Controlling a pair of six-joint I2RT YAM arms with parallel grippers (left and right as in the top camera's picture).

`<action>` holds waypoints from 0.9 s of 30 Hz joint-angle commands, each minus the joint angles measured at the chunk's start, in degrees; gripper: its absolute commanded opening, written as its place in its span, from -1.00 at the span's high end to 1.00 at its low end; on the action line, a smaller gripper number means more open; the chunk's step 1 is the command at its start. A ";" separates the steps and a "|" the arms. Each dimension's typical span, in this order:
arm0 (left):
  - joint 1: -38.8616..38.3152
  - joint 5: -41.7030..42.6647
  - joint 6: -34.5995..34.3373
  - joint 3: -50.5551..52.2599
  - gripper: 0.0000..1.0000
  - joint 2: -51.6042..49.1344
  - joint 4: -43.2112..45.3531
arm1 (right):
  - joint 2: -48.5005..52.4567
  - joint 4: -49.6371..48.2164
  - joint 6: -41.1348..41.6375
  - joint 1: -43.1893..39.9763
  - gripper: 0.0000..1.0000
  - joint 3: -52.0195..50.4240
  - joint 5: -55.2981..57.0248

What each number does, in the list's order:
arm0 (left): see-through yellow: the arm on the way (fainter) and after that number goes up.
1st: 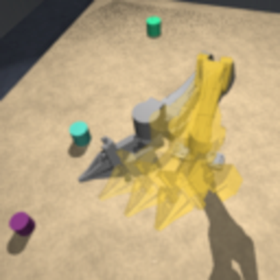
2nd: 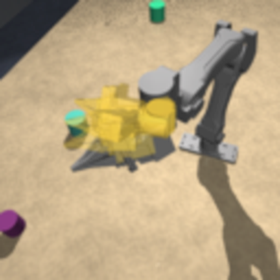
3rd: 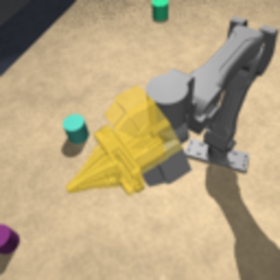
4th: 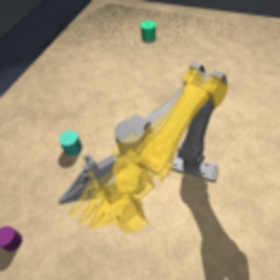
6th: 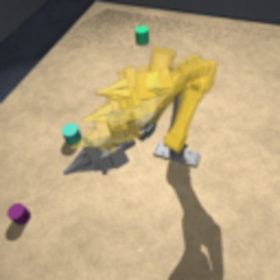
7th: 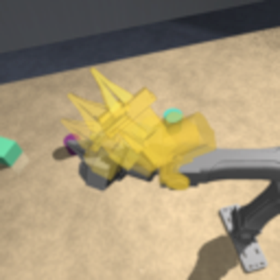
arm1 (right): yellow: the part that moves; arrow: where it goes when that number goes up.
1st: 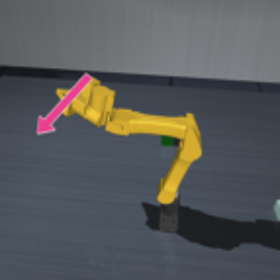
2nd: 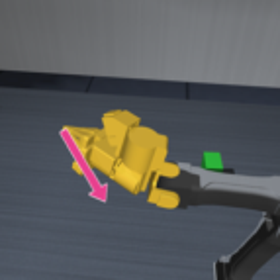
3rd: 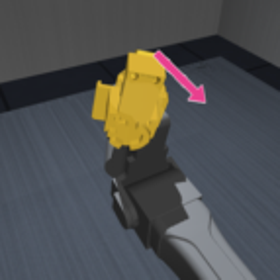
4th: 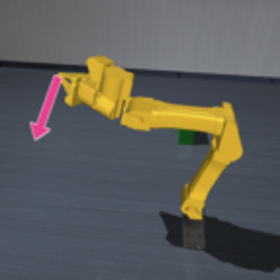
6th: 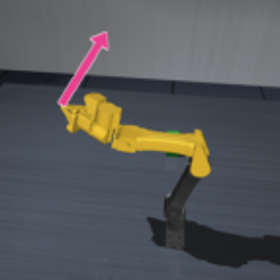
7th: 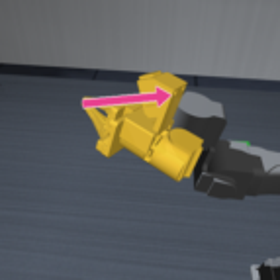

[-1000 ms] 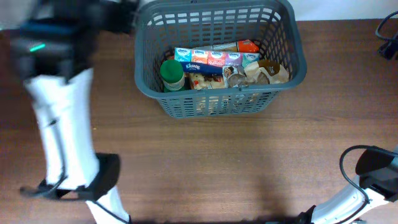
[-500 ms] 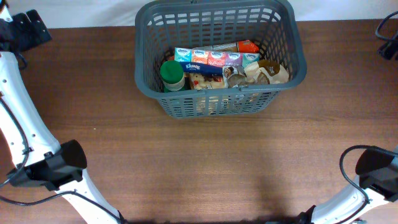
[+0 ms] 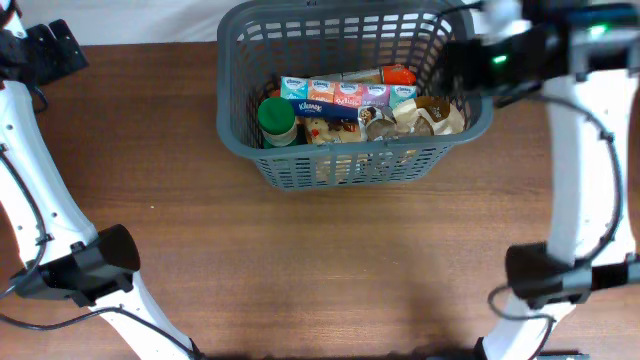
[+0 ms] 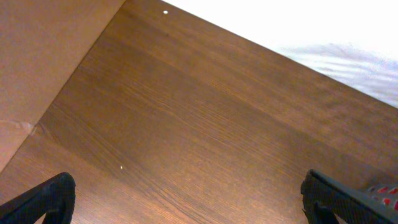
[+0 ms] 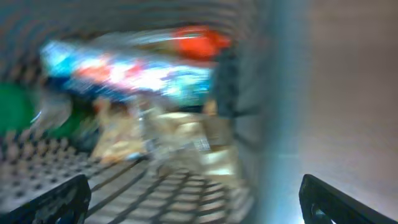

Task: Pack container

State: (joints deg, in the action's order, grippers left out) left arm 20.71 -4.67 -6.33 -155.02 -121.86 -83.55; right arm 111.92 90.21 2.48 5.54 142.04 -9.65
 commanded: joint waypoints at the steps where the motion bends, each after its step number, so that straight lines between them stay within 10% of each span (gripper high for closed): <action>1: 0.17 0.42 -0.72 0.22 -0.99 -0.70 -0.07 | -11.15 -4.96 -6.12 6.56 -0.97 -1.09 10.51; 10: 0.17 0.42 -0.72 0.22 -0.99 -0.70 -0.07 | -50.75 -51.69 -4.96 2.23 -0.97 -48.19 12.70; 19: 0.17 0.42 -0.72 0.22 -0.99 -0.70 -0.07 | -95.76 -63.28 -4.96 -7.10 -0.97 -107.49 10.21; 27: 0.17 0.42 -0.72 0.22 -0.99 -0.70 -0.07 | -108.43 -66.73 -5.03 -7.89 -0.97 -126.31 8.00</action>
State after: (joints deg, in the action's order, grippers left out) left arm 20.71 -4.45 -6.72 -154.91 -121.89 -83.61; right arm 5.91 24.73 -2.98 -1.85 19.53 -1.15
